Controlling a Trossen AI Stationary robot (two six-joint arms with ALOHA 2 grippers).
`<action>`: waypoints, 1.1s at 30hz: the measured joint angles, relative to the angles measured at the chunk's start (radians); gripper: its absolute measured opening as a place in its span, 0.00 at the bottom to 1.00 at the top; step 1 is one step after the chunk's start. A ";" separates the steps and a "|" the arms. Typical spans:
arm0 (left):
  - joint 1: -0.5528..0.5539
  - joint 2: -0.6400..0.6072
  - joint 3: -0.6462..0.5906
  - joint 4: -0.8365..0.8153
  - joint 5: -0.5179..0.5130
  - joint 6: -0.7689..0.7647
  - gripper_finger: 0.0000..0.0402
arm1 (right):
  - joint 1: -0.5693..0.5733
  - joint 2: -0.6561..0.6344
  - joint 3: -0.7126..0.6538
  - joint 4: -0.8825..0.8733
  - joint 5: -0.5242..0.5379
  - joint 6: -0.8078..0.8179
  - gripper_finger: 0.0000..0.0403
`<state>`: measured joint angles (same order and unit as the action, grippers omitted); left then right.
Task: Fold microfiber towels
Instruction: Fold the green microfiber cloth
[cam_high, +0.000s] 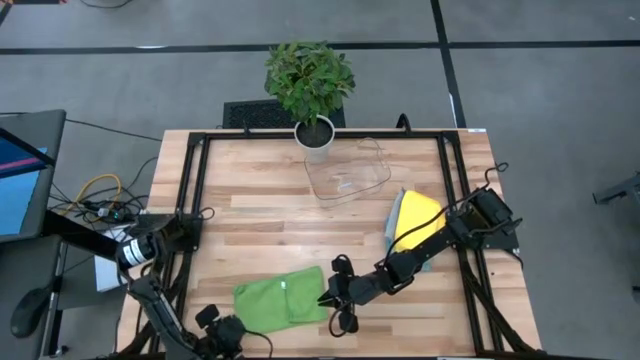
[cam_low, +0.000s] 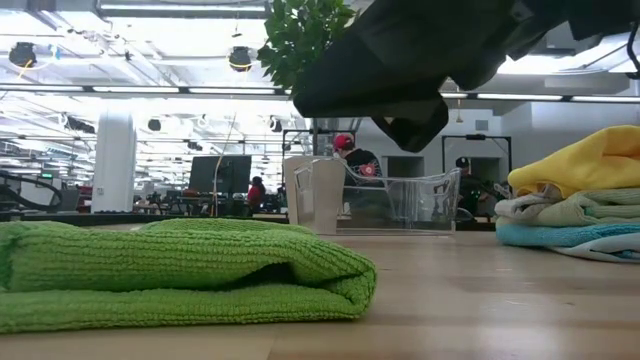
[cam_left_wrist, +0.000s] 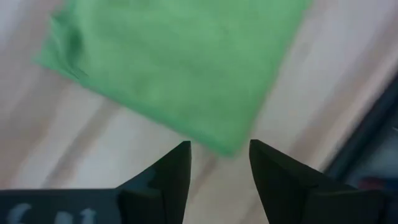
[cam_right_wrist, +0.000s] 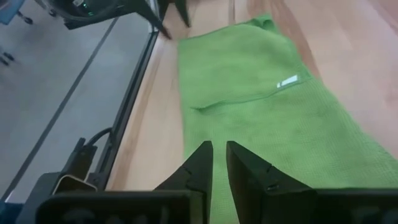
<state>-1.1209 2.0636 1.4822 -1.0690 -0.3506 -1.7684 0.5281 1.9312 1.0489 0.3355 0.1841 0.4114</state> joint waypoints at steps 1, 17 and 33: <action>-0.010 0.000 0.000 0.014 0.004 -0.002 0.39 | -0.003 0.000 0.000 0.000 0.001 0.000 0.18; 0.002 -0.008 -0.139 0.224 -0.021 0.089 0.39 | -0.020 0.000 0.000 -0.013 0.001 0.036 0.18; 0.109 -0.004 -0.113 0.209 0.112 0.169 0.03 | 0.047 0.070 0.002 0.072 -0.003 0.053 0.17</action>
<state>-1.0120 2.0594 1.3689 -0.8604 -0.2386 -1.5996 0.5751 2.0014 1.0508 0.4077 0.1813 0.4640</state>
